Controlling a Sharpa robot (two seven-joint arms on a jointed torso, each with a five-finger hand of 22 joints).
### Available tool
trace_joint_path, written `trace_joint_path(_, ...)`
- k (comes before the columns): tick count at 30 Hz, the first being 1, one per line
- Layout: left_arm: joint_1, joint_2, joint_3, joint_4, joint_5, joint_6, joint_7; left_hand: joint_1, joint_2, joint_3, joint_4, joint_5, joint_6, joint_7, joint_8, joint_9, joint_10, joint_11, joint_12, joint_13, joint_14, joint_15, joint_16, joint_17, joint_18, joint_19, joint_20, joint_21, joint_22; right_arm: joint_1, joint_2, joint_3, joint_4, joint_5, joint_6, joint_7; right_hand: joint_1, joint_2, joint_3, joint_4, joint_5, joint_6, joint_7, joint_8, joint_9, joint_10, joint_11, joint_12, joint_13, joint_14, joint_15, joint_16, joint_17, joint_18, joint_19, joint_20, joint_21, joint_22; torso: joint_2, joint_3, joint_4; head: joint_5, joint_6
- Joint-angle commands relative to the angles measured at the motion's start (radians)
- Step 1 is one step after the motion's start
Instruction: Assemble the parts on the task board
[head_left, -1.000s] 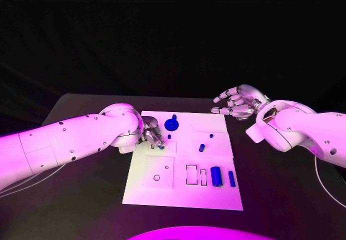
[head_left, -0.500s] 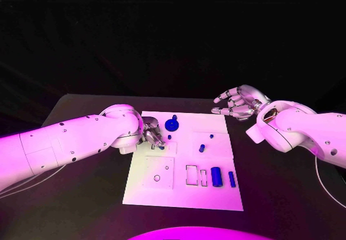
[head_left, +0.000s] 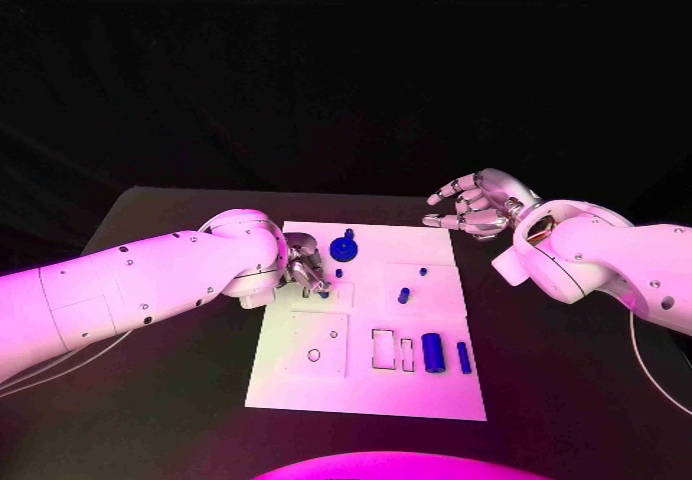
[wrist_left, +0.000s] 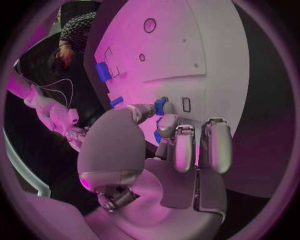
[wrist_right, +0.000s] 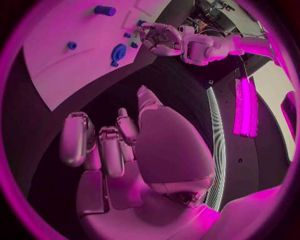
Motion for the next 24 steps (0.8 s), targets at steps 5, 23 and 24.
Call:
trace_joint_path(5, -0.002, 0.002, 0.0, 0.002, -0.007, -0.005, 0.006, -0.007, 0.005, 0.206, -0.199, 0.002, 0.009, -0.01, 0.003, 0.003, 0.009, -0.002, 0.004, 0.002, 0.09, -0.008, -0.005, 0.217, -0.009, 0.001, -0.004, 0.004, 0.001, -0.001, 0.0, 0.0, 0.0, -0.008, 0.021, 0.004, -0.004, 0.008, 0.005, -0.001, -0.006, 0.004, -0.001, 0.006, -0.001, 0.0, -0.007, 0.005, -0.001, 0.077, -0.006, -0.006, 0.144, 0.008, -0.007, -0.002, -0.004, 0.022, 0.0, 0.0007, -0.0001, 0.001, 0.0)
trace_joint_path(23, -0.006, -0.003, 0.0, 0.005, -0.033, 0.012, 0.003, -0.009, 0.004, 0.209, -0.201, 0.002, 0.01, -0.011, 0.003, 0.004, 0.01, -0.002, 0.006, 0.004, 0.09, -0.009, -0.005, 0.217, -0.009, 0.002, -0.005, 0.005, 0.002, -0.001, -0.001, 0.0, -0.001, -0.008, 0.03, 0.004, -0.004, 0.008, 0.005, -0.001, -0.006, 0.004, -0.001, 0.006, -0.001, 0.0, -0.007, 0.005, -0.001, 0.077, -0.006, -0.006, 0.144, 0.008, -0.007, -0.002, -0.004, 0.022, 0.0, -0.0001, -0.0003, 0.001, -0.003)
trace_joint_path(24, -0.007, -0.003, 0.0, 0.006, -0.034, 0.013, 0.003, -0.009, 0.004, 0.209, -0.201, 0.002, 0.01, -0.011, 0.003, 0.004, 0.01, -0.002, 0.006, 0.004, 0.09, -0.009, -0.005, 0.217, -0.009, 0.002, -0.005, 0.005, 0.002, -0.001, -0.001, 0.0, -0.001, -0.008, 0.03, 0.004, -0.004, 0.008, 0.005, -0.001, -0.006, 0.004, -0.001, 0.006, -0.001, 0.0, -0.007, 0.005, -0.001, 0.077, -0.006, -0.006, 0.144, 0.008, -0.007, -0.002, -0.004, 0.022, 0.0, -0.0003, -0.0005, 0.001, -0.003)
